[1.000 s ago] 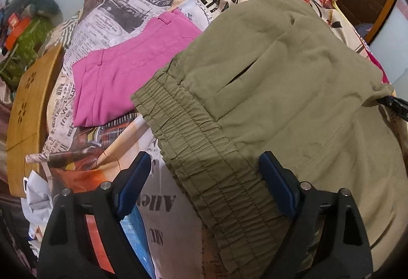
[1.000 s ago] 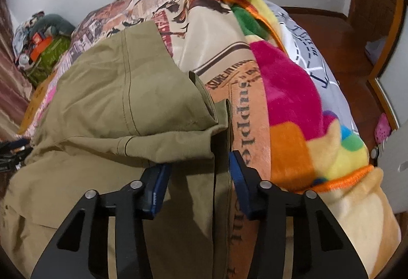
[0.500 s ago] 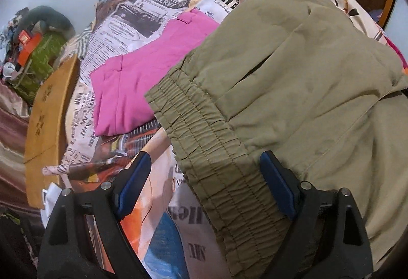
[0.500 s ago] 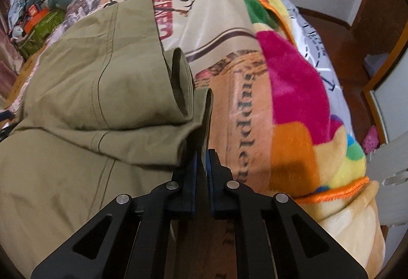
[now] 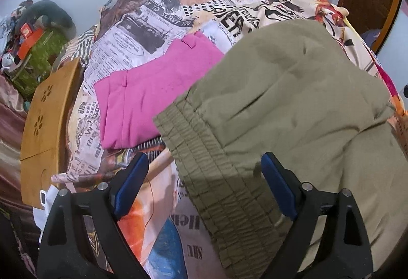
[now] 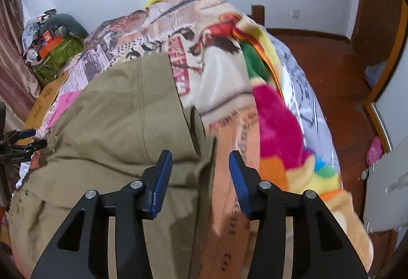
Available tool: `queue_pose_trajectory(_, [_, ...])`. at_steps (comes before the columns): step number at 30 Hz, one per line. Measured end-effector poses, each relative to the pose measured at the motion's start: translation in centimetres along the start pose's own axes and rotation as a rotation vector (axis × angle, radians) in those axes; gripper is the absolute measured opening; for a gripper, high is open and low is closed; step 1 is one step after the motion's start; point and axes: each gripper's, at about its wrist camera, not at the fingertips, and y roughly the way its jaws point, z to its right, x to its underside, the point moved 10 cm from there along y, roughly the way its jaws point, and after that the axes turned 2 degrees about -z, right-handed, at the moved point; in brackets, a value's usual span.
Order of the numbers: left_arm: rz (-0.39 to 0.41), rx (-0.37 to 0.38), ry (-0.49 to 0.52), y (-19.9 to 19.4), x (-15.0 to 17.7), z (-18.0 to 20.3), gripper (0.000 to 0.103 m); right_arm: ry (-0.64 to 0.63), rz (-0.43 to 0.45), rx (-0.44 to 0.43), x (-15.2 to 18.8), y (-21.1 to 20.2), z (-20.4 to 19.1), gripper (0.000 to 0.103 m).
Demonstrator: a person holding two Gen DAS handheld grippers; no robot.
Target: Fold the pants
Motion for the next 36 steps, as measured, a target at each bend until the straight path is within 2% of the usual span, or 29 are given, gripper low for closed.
queue_pose_trajectory(3, [-0.022,-0.004,-0.013,0.9,-0.2,-0.6,0.091,-0.006,-0.022,-0.014,-0.3,1.6,-0.7,0.043])
queue_pose_trajectory(9, [-0.107,0.023,-0.057,3.7,1.1,-1.0,0.092,-0.020,-0.133,-0.047,0.7,5.9,-1.7,0.043])
queue_pose_trajectory(14, [-0.128,0.058,-0.068,5.0,1.3,-0.3,0.093,0.035,-0.171,-0.124,1.3,7.5,-2.3,0.043])
queue_pose_trajectory(16, [-0.130,0.069,-0.070,5.2,1.2,0.1,0.093,0.035,-0.176,-0.127,1.5,7.7,-2.6,0.042])
queue_pose_trajectory(17, [-0.129,0.074,-0.067,5.3,1.0,0.3,0.093,0.028,-0.174,-0.119,1.6,7.8,-2.7,0.040])
queue_pose_trajectory(19, [-0.120,0.061,-0.047,5.2,0.9,0.5,0.093,-0.003,-0.167,-0.088,1.6,7.9,-2.8,0.025])
queue_pose_trajectory(22, [-0.086,0.017,-0.010,4.9,0.7,0.6,0.093,-0.039,-0.143,-0.070,1.7,7.7,-3.0,0.017])
queue_pose_trajectory(24, [-0.056,-0.093,0.004,4.7,0.3,-0.4,0.093,-0.075,-0.129,-0.040,1.7,7.7,-3.1,0.016])
queue_pose_trajectory(26, [-0.025,-0.162,0.025,4.6,0.0,-1.3,0.093,-0.109,-0.127,-0.006,1.8,7.8,-3.1,0.014])
queue_pose_trajectory(30, [-0.046,-0.109,-0.028,5.2,0.5,-2.2,0.094,-0.167,-0.126,0.050,1.9,8.2,-3.0,0.014])
queue_pose_trajectory(34, [-0.027,-0.131,-0.013,5.2,0.7,-2.6,0.099,-0.161,-0.131,0.065,2.0,8.6,-2.6,0.013])
queue_pose_trajectory(36, [-0.038,-0.109,-0.030,5.4,0.8,-2.7,0.099,-0.135,-0.146,0.058,2.0,8.9,-2.3,0.014])
